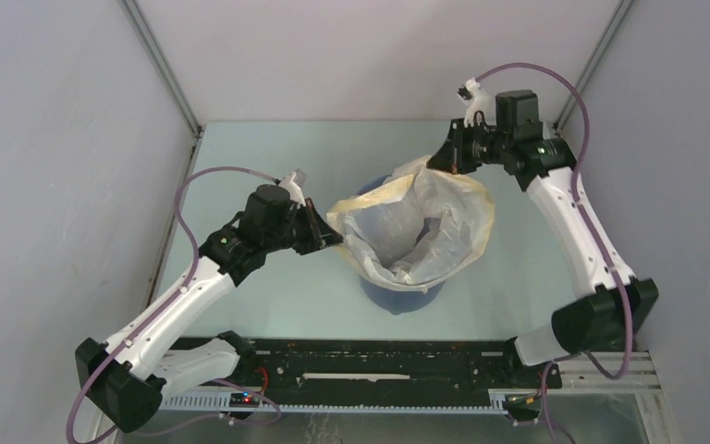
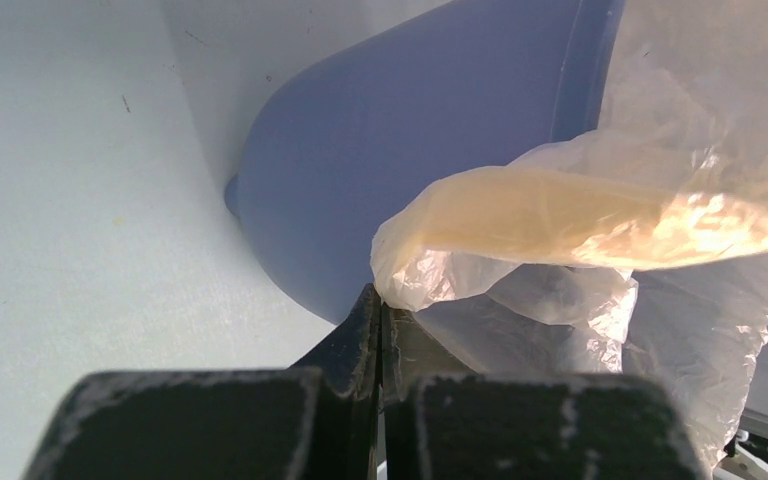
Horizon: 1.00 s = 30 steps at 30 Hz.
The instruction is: Put the trash bags into the trash bin
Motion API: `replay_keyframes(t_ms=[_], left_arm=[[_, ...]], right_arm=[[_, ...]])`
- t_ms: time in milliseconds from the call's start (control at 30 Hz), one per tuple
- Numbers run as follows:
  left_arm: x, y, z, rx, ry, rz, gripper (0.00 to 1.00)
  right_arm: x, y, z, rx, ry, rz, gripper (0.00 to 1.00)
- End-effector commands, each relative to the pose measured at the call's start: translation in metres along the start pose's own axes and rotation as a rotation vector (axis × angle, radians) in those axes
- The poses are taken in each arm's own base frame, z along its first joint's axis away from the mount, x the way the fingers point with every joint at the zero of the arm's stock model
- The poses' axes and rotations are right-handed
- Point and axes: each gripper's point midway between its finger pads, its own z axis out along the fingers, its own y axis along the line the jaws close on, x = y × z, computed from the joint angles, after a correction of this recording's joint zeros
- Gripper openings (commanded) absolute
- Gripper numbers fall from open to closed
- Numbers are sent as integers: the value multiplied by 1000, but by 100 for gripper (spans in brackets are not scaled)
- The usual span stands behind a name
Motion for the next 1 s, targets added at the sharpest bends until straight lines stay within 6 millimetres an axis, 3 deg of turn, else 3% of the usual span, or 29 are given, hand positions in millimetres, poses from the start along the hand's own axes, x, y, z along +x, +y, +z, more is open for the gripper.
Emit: replay_keyframes(t_ms=[0, 100, 200, 367, 533, 633, 700, 733, 833, 967], left_arm=[[3, -2, -2, 36, 5, 0, 0], [6, -3, -2, 43, 16, 9, 3], [5, -6, -12, 57, 12, 70, 21], [-11, 1, -54, -6, -110, 181, 56], [-33, 6, -94, -88, -231, 189, 77], [-55, -15, -114, -46, -326, 226, 87], [-67, -36, -116, -8, -339, 301, 96], [-80, -44, -114, -43, -350, 340, 98], [-91, -67, -101, -109, -311, 532, 99], [-92, -112, -82, 20, -258, 703, 100]], right_arm=[[-24, 4, 5, -73, 8, 138, 4], [-27, -2, 10, -55, 31, 169, 4], [-27, 0, 7, -57, 38, 168, 5], [-19, 7, 1, -79, 53, 172, 10], [-12, 10, 0, -94, 67, 179, 12], [-5, 8, -1, -86, 77, 179, 13], [-3, 9, -2, -88, 83, 181, 13], [-2, 9, -2, -89, 86, 182, 13], [-2, 10, -3, -91, 87, 179, 14], [-1, 11, -5, -94, 92, 177, 14]])
